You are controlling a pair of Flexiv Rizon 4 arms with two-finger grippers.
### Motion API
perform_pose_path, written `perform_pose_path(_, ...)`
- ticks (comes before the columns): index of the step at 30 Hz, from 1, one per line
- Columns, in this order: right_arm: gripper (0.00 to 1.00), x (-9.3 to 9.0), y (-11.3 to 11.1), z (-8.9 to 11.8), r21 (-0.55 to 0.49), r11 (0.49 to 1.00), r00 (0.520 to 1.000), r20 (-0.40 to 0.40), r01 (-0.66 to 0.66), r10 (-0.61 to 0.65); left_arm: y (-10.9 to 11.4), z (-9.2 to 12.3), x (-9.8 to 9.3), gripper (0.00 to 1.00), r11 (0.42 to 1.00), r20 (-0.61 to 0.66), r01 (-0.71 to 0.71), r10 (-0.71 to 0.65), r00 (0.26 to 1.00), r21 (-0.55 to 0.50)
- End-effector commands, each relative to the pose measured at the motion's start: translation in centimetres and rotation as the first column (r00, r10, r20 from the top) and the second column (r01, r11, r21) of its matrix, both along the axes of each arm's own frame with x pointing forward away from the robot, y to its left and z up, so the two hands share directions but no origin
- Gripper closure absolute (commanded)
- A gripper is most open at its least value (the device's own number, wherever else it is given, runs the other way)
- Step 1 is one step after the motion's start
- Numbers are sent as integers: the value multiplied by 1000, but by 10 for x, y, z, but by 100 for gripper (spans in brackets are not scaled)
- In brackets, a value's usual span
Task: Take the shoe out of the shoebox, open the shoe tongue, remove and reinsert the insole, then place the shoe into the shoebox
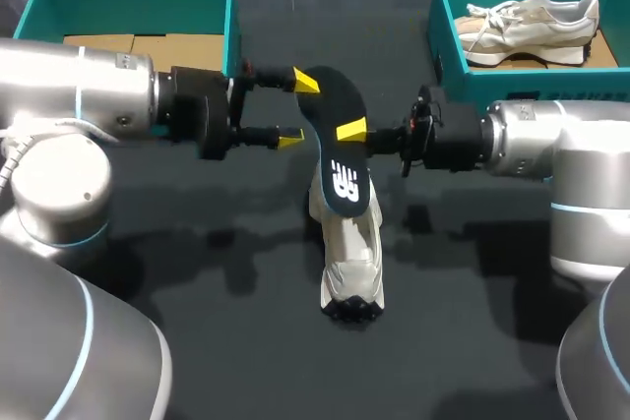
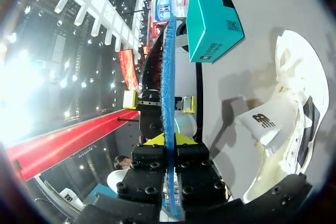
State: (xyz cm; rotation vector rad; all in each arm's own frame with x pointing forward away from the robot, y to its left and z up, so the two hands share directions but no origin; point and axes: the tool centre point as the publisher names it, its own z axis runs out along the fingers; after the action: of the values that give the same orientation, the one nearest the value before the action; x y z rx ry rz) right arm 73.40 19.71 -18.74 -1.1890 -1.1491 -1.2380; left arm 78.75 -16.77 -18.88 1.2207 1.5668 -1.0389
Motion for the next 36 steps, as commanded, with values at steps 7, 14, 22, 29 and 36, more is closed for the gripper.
perform_pose_path(7, 100, -8, 8, 2, -2, 999, 999, -9, 34, -34, -16, -12, 2, 54, 996, 16, -25, 26, 1000, -86)
perform_pose_path(14, 100, -6, 11, 3, -2, 999, 999, -17, 32, -32, -21, -13, -5, 64, 995, 21, -18, 20, 1000, -102)
perform_pose_path(22, 100, -5, 15, 1, -5, 1000, 999, -33, 22, -22, -24, -10, -7, 77, 994, 30, -20, 23, 999, -108)
perform_pose_path(29, 100, -6, 16, 1, -6, 1000, 999, -37, 18, -18, -27, -9, -9, 87, 995, 43, -15, 20, 999, -103)
perform_pose_path(36, 100, -6, 16, -1, -6, 1000, 999, -42, 16, -16, -28, -8, -11, 91, 995, 47, -12, 17, 999, -104)
